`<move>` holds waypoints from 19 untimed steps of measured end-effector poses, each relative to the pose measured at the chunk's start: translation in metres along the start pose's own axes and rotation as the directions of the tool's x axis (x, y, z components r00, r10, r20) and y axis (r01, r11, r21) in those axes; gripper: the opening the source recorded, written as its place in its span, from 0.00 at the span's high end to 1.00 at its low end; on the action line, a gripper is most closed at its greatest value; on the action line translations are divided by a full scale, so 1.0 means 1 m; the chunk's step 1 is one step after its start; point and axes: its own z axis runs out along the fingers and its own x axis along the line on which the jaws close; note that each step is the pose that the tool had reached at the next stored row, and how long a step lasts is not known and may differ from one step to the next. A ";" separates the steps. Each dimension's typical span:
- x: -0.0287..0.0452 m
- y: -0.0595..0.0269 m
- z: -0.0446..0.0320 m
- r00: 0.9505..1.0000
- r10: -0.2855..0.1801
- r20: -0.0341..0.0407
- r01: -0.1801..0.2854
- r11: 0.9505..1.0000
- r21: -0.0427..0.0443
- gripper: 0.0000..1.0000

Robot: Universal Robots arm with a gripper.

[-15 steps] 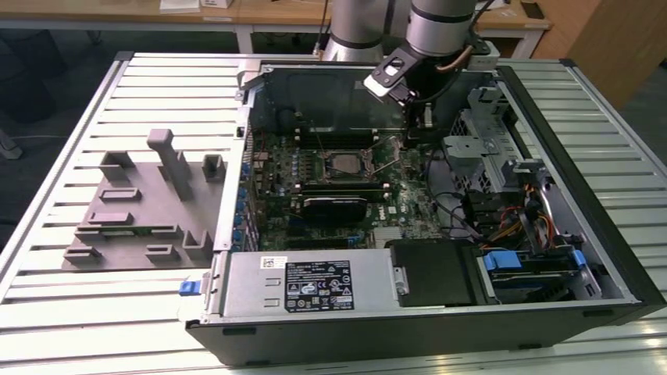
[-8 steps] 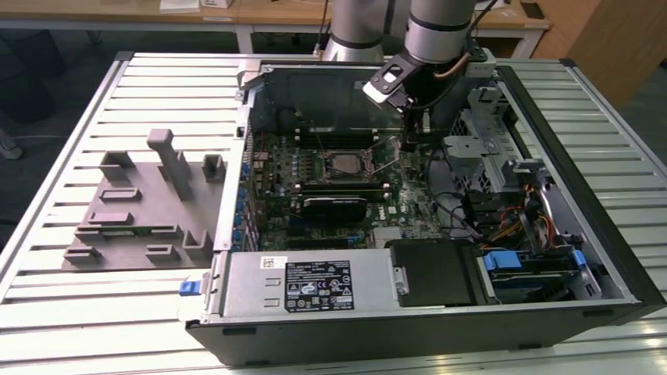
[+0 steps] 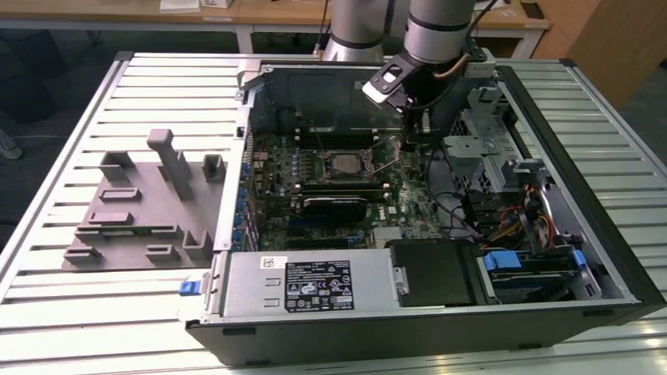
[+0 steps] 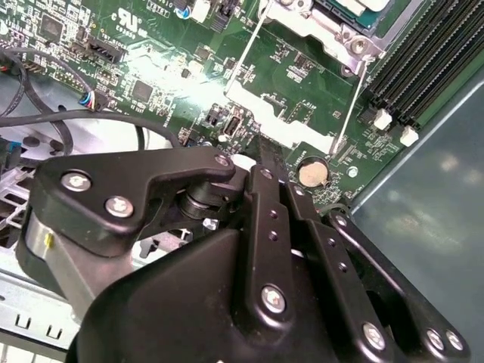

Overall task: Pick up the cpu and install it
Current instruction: 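Close the cpu cover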

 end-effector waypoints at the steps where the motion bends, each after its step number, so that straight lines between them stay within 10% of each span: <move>1: 0.0000 -0.0013 0.0000 1.000 0.000 0.000 0.000 1.000 0.000 0.89; 19: -0.0013 -0.0340 -0.0012 1.000 0.000 -0.002 0.000 1.000 -0.002 0.89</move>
